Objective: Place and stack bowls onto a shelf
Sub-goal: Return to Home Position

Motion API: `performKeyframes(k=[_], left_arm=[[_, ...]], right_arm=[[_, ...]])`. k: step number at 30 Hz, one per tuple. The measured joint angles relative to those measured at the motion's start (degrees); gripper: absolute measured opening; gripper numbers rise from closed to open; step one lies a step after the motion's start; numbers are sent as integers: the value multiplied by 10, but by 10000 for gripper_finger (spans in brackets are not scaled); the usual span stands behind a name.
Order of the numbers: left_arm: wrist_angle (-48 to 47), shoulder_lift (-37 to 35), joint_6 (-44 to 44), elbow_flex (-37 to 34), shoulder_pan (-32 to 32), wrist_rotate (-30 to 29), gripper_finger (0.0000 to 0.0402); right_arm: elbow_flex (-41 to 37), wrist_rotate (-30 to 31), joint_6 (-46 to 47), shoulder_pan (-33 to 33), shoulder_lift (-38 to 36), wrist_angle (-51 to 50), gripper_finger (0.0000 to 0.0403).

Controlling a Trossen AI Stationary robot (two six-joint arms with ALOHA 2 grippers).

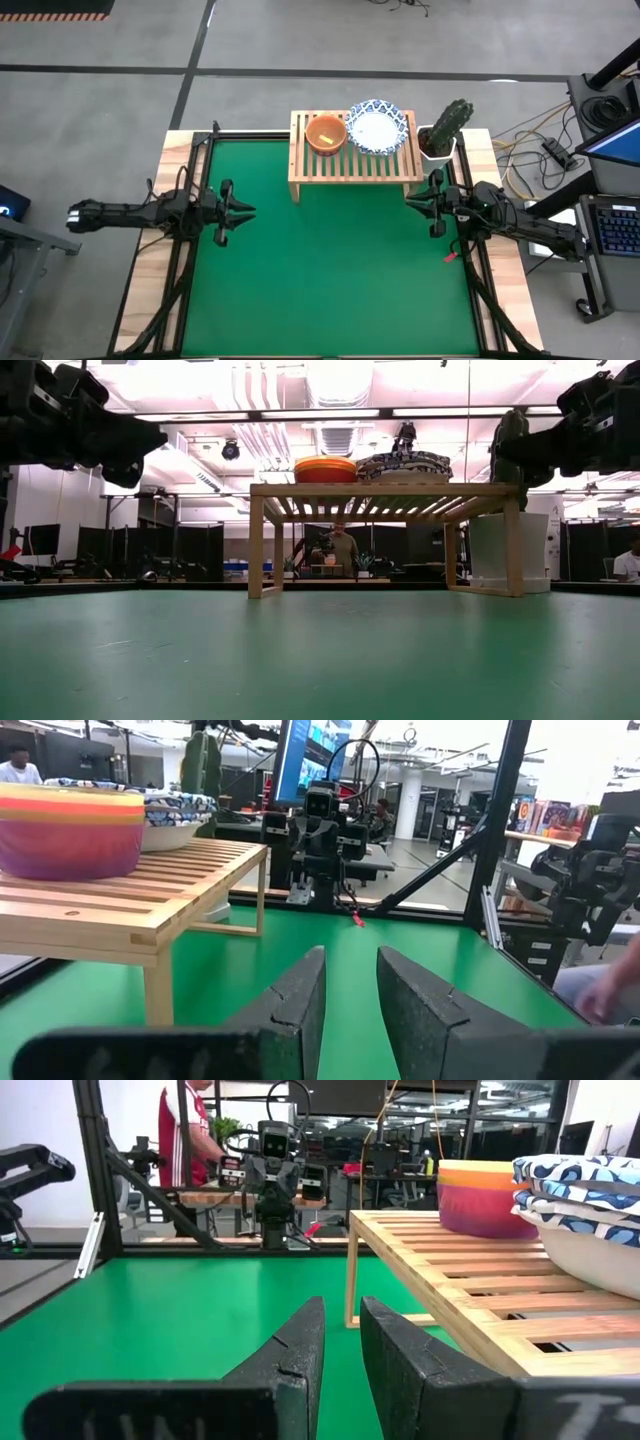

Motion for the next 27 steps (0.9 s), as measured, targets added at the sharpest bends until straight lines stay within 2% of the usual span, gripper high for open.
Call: performKeyframes(k=[27], left_arm=[[0, 18, 0, 1, 0, 0, 76]], right_arm=[[0, 0, 0, 0, 0, -1, 59]])
